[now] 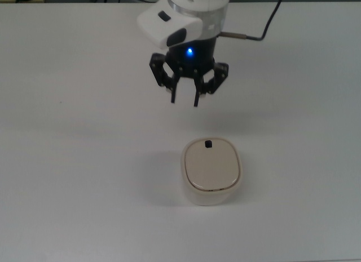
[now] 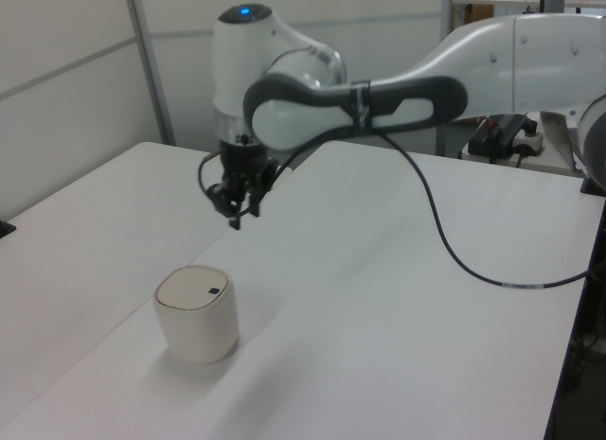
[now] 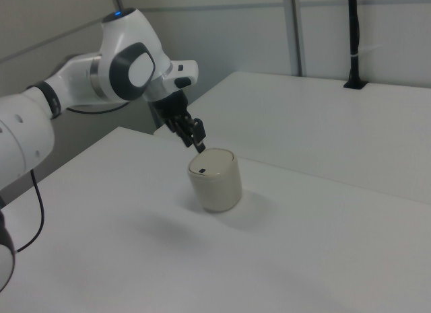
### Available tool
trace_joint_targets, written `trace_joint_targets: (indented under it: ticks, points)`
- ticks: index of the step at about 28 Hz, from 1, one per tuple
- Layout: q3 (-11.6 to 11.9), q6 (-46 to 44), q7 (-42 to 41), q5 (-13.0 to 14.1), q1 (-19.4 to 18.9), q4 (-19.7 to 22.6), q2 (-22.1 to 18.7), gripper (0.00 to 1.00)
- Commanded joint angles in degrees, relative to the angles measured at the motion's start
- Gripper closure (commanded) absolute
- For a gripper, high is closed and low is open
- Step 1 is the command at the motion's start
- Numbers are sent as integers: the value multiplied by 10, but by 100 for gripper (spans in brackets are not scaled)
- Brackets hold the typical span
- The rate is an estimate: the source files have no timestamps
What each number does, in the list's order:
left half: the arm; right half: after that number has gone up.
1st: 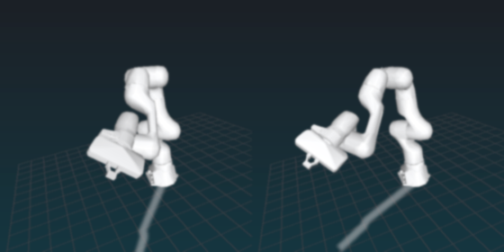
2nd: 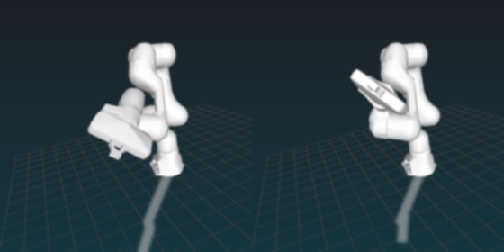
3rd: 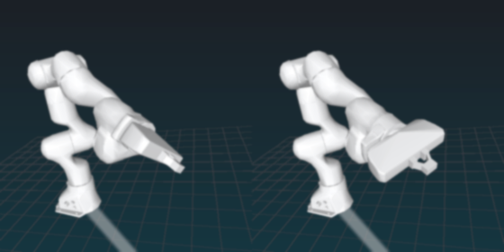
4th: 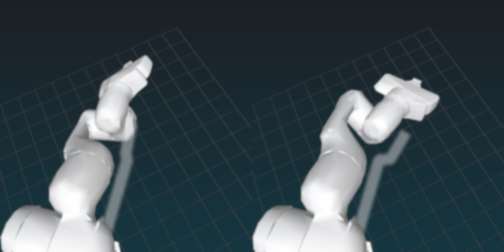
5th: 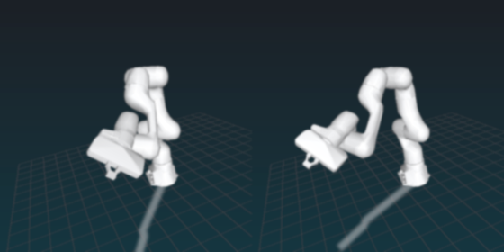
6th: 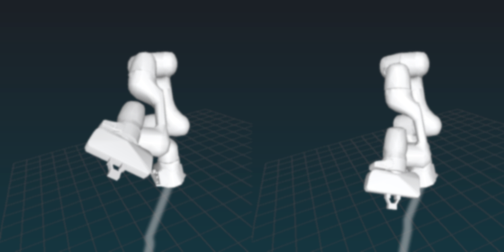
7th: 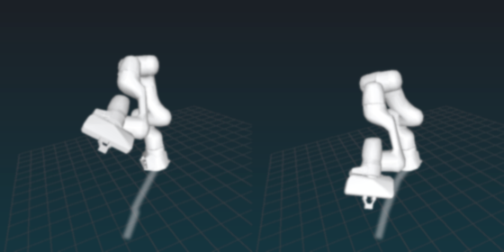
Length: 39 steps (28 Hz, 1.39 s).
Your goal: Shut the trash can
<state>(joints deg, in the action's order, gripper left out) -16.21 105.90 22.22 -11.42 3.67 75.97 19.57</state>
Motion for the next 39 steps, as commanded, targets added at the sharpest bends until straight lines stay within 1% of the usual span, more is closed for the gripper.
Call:
trace_joint_targets:
  ticks: [1, 3, 8, 12, 14, 23, 25, 27, 31, 33, 39]
  points:
    - [0, -99, -57, 25, 8, 15, -45, 0]
    - [0, -149, -62, 25, 8, 15, -59, 0]
    - [2, -222, -85, 26, 9, 15, -89, 0]
    - [5, -258, -100, 25, 11, 16, -102, 0]
    - [5, -271, -104, 26, 21, 17, -105, 0]
    - [6, -267, -139, 29, 35, 28, -118, 0]
    - [6, -266, -146, 34, 41, 28, -118, 0]
    - [6, -265, -163, 46, 53, 29, -118, 0]
    - [7, -264, -179, 48, 55, 29, -119, 0]
    - [12, -264, -179, 48, 54, 29, -120, 0]
    - [14, -264, -180, 48, 55, 34, -125, 0]
